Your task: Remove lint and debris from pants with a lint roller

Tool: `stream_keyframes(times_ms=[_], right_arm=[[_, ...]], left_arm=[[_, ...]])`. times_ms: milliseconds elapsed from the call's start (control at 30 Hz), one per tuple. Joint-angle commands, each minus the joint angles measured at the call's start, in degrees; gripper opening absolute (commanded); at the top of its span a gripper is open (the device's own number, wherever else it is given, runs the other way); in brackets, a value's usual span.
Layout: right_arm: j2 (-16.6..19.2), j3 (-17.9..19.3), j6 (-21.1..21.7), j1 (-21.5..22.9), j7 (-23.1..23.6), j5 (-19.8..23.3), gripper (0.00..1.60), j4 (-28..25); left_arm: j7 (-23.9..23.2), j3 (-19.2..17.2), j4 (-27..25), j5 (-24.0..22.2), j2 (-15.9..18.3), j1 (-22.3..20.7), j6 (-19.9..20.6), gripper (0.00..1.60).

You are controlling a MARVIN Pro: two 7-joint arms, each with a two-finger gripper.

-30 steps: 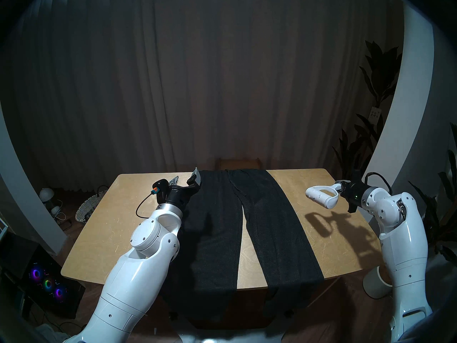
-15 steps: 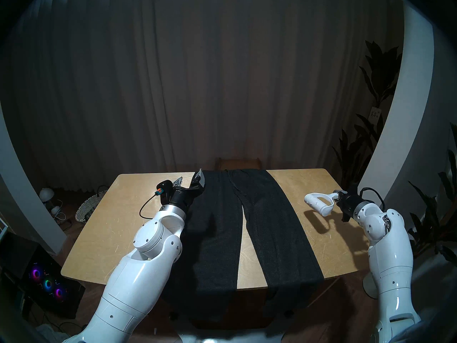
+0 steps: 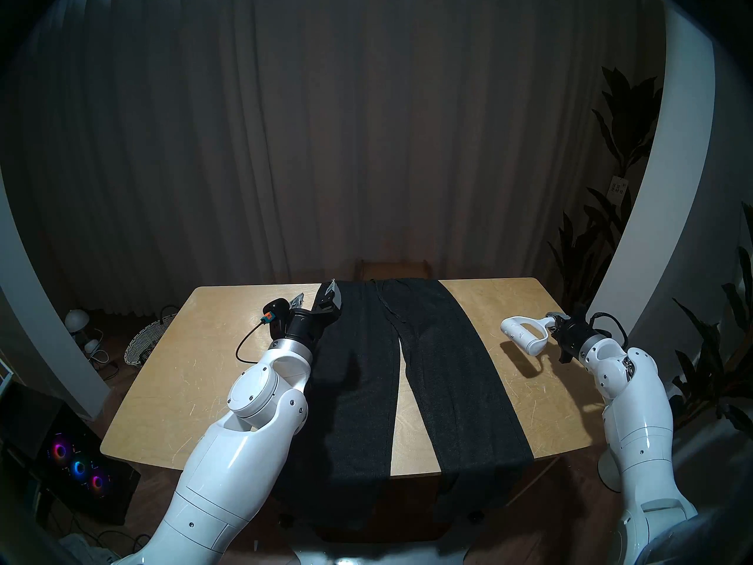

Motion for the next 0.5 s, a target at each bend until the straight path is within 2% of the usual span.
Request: stream_keyframes(times_ms=[0,200,467], right_arm=[[0.1,-1.3,-1.6,3.5,5.2,-2.8,0.00,3.2],[0.1,-2.3,-1.8,4.2,7.3,-4.1,0.00,6.6],[-0.1,-3.3,-2.4,4.4,8.1,-5.1,0.00,8.0]], left_arm=[[1.7,-0.4,-3.4,0.1,-0.9,1.1,-0.9,1.60],[2.1,-1.4,-4.1,-0.4,-0.4,1.9,-1.3,1.60],[2.2,-2.1,-4.5,-0.3,0.1,2.4,-0.8,1.60]])
